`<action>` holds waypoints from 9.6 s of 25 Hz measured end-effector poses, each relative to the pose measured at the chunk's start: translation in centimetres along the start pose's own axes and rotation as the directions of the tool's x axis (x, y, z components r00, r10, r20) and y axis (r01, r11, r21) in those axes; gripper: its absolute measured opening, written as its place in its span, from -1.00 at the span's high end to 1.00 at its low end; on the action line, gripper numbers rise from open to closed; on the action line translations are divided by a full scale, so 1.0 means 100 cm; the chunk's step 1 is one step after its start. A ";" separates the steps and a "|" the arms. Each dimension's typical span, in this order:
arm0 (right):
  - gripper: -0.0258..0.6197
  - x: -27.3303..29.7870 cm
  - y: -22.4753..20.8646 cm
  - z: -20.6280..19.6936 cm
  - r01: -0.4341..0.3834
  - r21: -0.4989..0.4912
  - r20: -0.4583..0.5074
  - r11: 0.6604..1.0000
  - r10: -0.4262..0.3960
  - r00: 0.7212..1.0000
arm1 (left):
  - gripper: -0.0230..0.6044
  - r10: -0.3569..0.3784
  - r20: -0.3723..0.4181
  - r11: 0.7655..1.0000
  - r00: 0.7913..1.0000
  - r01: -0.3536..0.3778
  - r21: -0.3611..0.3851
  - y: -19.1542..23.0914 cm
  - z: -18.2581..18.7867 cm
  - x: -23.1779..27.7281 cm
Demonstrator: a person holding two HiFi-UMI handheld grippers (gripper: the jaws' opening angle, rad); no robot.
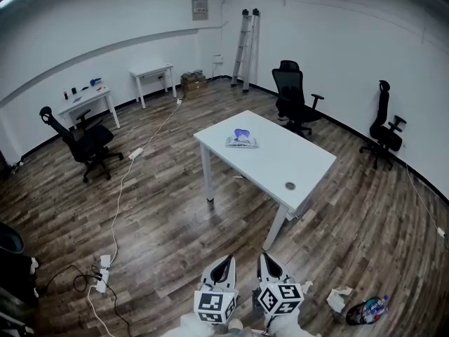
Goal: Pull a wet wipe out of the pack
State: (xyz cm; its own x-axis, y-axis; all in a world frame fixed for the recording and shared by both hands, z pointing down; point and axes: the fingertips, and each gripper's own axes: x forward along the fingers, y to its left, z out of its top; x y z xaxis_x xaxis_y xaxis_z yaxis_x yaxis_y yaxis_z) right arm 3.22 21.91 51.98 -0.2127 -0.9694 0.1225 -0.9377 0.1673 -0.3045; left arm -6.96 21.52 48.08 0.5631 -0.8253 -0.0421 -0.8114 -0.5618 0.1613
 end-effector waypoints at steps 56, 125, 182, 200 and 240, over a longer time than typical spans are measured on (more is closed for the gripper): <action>0.89 0.151 -0.105 0.025 0.051 0.016 0.011 0.999 -0.051 0.999 | 0.93 -0.001 0.002 1.000 1.000 0.001 0.012 0.063 -0.018 0.179; 0.89 0.449 -0.177 0.102 0.088 0.059 -0.028 0.994 -0.087 0.996 | 0.93 -0.036 -0.086 0.998 0.996 0.032 -0.050 0.215 -0.009 0.467; 0.59 0.729 -0.287 0.042 -0.024 -0.221 -0.352 0.975 -0.056 0.934 | 0.93 0.313 -0.186 0.949 0.931 -0.313 0.033 0.305 -0.020 0.431; 0.59 0.762 -0.294 0.020 -0.041 -0.215 -0.429 0.976 -0.056 0.902 | 0.93 0.407 -0.215 0.911 0.888 -0.410 0.030 0.324 -0.031 0.415; 0.87 0.769 -0.305 0.010 -0.011 -0.248 -0.457 0.969 -0.107 0.883 | 0.93 0.447 -0.219 0.891 0.867 -0.453 0.025 0.335 -0.034 0.409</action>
State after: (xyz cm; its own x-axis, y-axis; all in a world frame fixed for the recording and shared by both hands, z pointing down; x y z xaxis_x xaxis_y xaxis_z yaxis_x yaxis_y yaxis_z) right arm 15.79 -57.90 69.72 -0.2135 -0.7914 0.5728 -0.9740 0.2177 -0.0622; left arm -10.62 -30.84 55.10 0.1599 -0.9545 0.2517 -0.9821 -0.1280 0.1384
